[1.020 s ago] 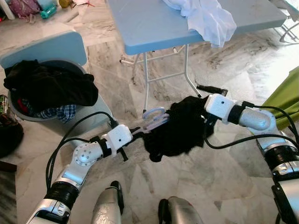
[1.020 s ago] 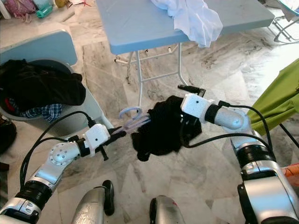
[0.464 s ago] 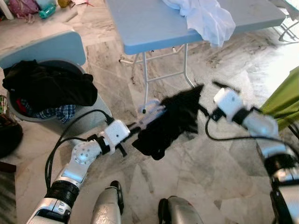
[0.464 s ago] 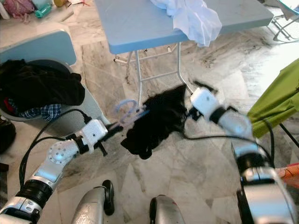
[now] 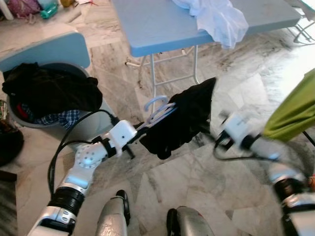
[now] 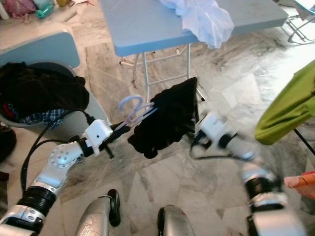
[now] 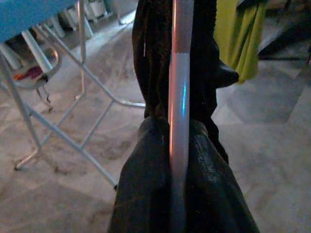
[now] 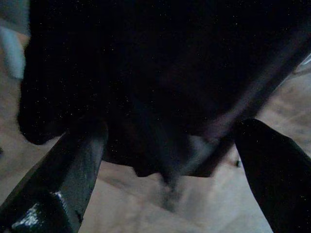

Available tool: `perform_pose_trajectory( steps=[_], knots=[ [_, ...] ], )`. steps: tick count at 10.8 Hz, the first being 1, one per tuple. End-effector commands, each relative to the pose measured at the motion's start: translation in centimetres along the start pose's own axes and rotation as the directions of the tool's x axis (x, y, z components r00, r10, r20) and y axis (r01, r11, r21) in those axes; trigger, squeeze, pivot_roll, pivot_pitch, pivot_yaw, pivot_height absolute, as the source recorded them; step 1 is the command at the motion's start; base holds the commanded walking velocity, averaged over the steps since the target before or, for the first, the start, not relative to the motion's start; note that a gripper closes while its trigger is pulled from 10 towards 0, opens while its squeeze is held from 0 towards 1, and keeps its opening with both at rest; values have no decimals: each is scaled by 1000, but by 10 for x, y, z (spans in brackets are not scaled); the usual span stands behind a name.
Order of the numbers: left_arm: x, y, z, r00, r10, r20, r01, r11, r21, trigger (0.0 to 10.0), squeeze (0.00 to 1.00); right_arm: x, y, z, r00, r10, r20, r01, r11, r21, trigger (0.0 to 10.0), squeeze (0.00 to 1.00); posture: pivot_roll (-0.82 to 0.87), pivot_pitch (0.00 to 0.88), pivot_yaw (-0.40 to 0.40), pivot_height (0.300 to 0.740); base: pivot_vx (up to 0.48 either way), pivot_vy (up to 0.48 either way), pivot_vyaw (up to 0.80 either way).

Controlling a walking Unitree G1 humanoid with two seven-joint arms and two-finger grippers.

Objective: Hang hanger

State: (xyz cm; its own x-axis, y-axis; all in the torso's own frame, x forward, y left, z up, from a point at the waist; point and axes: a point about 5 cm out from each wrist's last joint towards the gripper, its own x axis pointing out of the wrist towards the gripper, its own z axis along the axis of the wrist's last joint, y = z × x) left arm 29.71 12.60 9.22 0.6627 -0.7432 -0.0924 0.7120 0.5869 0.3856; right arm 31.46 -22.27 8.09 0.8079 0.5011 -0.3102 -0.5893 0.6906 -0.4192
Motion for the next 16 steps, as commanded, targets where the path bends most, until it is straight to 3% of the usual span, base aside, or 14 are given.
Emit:
perform_pose_trajectory(
  steps=[1,3,5,6,11,16],
  knots=[
    [1,-4,7,999,-19,39,19,1000,-1,0,0,2,2,5,1000,5,22,-5,1000,13,10000,0,-8,214,-45,740,0,0,0],
    [4,-12,11,997,-49,56,49,999,-3,0,0,14,14,11,998,-17,55,12,996,90,10000,0,-5,218,-40,740,0,0,0],
    [5,-17,15,995,-71,68,72,997,-7,0,0,20,12,17,991,-106,81,94,986,140,10000,0,-4,222,-40,740,0,0,0],
    [7,-21,18,993,-84,82,85,996,-13,0,0,24,11,22,981,-165,103,141,968,208,0,0,-3,223,-40,740,0,0,0],
    [6,-21,21,992,-101,80,103,995,-14,0,0,26,9,20,971,-226,80,198,944,264,0,0,-1,222,-43,740,0,0,0],
    [6,-23,20,990,-115,78,117,993,-16,0,0,27,4,25,964,-249,90,218,939,265,0,0,0,216,-46,740,0,0,0]
  ],
)
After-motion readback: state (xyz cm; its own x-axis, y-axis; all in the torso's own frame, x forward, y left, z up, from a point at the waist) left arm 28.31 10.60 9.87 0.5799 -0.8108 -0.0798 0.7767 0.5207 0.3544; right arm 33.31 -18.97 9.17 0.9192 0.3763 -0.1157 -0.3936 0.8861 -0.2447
